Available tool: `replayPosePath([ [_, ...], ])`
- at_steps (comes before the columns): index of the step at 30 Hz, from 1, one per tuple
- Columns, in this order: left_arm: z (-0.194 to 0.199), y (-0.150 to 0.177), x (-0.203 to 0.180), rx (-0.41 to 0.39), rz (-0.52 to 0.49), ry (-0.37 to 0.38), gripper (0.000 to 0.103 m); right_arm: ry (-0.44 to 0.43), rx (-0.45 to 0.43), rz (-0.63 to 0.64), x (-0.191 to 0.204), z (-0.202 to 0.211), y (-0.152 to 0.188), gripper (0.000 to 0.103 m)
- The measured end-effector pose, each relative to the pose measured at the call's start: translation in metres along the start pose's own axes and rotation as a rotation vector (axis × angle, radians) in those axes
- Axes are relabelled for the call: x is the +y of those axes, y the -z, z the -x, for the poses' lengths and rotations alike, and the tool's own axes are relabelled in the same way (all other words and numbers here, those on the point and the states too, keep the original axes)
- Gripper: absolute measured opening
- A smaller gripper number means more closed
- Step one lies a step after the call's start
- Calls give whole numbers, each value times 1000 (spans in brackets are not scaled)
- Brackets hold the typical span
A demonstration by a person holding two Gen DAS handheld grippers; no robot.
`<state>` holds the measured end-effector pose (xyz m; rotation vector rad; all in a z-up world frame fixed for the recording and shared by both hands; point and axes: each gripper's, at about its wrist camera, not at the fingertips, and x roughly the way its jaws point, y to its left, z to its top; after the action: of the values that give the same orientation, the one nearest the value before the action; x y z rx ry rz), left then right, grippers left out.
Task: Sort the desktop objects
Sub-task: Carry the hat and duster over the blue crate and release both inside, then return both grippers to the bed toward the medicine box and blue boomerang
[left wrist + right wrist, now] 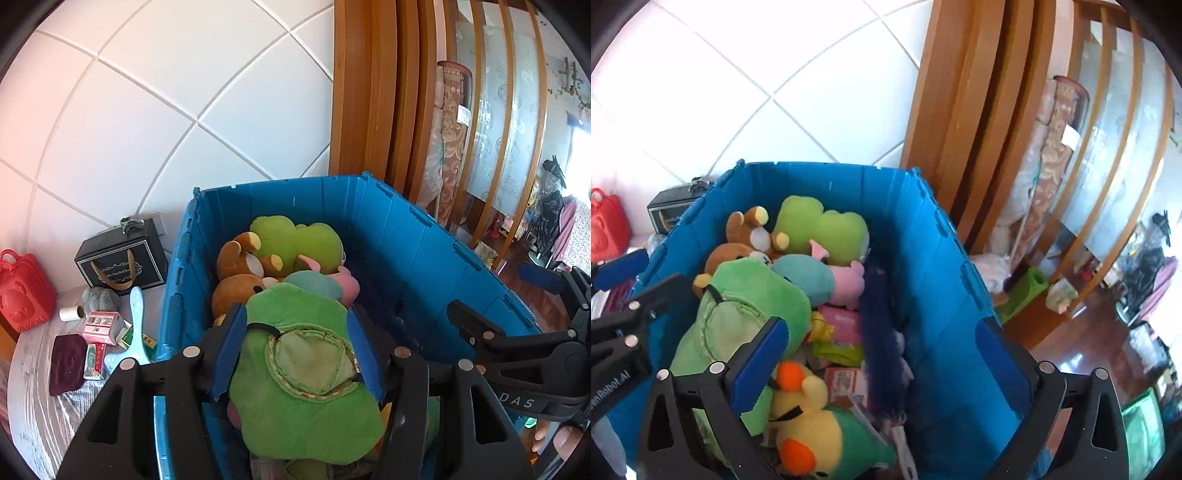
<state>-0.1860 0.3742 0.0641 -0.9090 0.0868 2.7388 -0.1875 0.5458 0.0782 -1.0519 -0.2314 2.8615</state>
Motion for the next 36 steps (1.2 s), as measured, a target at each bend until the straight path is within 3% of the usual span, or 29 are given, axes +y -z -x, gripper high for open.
replayPosePath([
  [8,49,8,39,-123,34,-22,56,-20,-80,15,34,31,2,103],
  [14,78,22,92,-163,83,-59,57,-94,-156,30,80,59,0,103],
  [18,92,37,139,-172,130,-93,69,-144,-186,53,120,71,-3,103],
  [27,113,87,281,-133,247,-211,69,-271,-197,80,234,84,-6,103],
  [36,110,146,412,-33,336,-328,69,-360,-162,110,338,72,-7,103],
])
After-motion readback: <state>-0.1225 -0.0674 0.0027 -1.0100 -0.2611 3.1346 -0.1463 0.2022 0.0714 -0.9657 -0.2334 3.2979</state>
